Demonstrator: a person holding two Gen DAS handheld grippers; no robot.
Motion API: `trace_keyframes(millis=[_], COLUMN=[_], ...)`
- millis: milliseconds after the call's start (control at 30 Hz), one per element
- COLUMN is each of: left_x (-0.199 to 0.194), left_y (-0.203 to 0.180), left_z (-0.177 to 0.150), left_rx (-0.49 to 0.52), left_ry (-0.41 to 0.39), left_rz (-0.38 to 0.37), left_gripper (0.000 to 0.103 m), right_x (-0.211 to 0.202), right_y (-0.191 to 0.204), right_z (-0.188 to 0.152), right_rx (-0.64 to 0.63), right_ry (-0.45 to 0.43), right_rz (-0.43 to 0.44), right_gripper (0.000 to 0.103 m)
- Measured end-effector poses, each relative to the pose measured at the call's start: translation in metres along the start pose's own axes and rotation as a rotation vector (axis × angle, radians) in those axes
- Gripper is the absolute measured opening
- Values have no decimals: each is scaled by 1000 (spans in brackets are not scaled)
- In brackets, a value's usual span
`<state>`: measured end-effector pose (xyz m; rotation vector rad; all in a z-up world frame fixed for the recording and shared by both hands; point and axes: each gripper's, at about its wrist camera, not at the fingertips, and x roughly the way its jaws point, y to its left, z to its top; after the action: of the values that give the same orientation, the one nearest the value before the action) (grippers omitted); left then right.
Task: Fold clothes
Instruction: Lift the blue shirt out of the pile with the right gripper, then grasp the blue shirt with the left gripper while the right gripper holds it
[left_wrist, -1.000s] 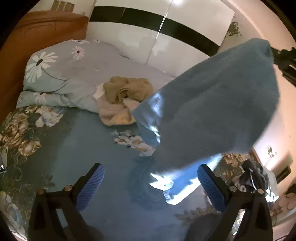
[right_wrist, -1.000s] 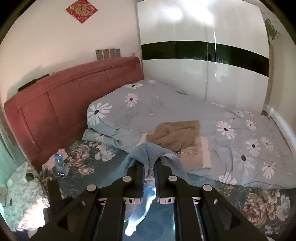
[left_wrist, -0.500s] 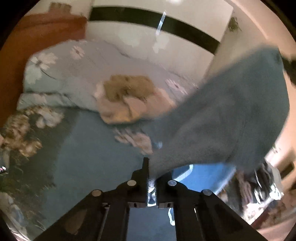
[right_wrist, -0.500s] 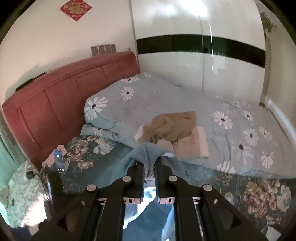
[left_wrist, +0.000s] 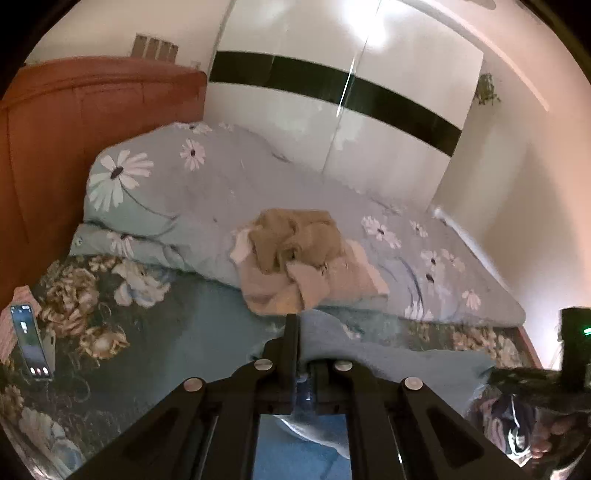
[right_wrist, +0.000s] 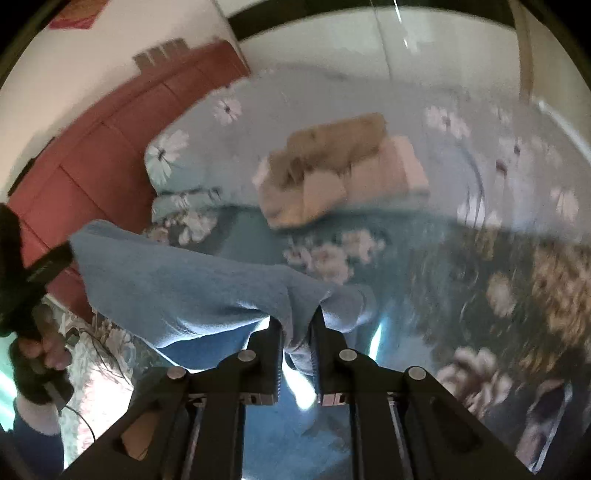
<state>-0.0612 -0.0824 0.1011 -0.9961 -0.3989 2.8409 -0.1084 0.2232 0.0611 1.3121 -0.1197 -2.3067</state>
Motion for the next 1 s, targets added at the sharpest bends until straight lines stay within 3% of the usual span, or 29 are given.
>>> trace_keyframes(millis=[167,400,500,700,900,1000], left_x=[9,9,9,-3,-40,-66], left_y=[-7,-23,-28,-28,-33,-37], left_z=[-8,-1,2,24,60,75], left_rx=[13,59,81,114,153,173], left_ry=[50,55,55,10,-100,-160], left_rz=[-1,10,17,36,12,-3], left_gripper=[5,5,5,5,5,5], right_x=[29,47,44,-14,-105,-138], right_y=[-17,-35,-35,-19,16,31], right_z=[-18,-22,-17,20,64,69], right_rx=[43,136,159,114,11,-29], right_ry=[65,61,33,-149,-353,-418], right_rz=[7,68,71,13,-36,-43], right_gripper=[19,22,11,10,10,10])
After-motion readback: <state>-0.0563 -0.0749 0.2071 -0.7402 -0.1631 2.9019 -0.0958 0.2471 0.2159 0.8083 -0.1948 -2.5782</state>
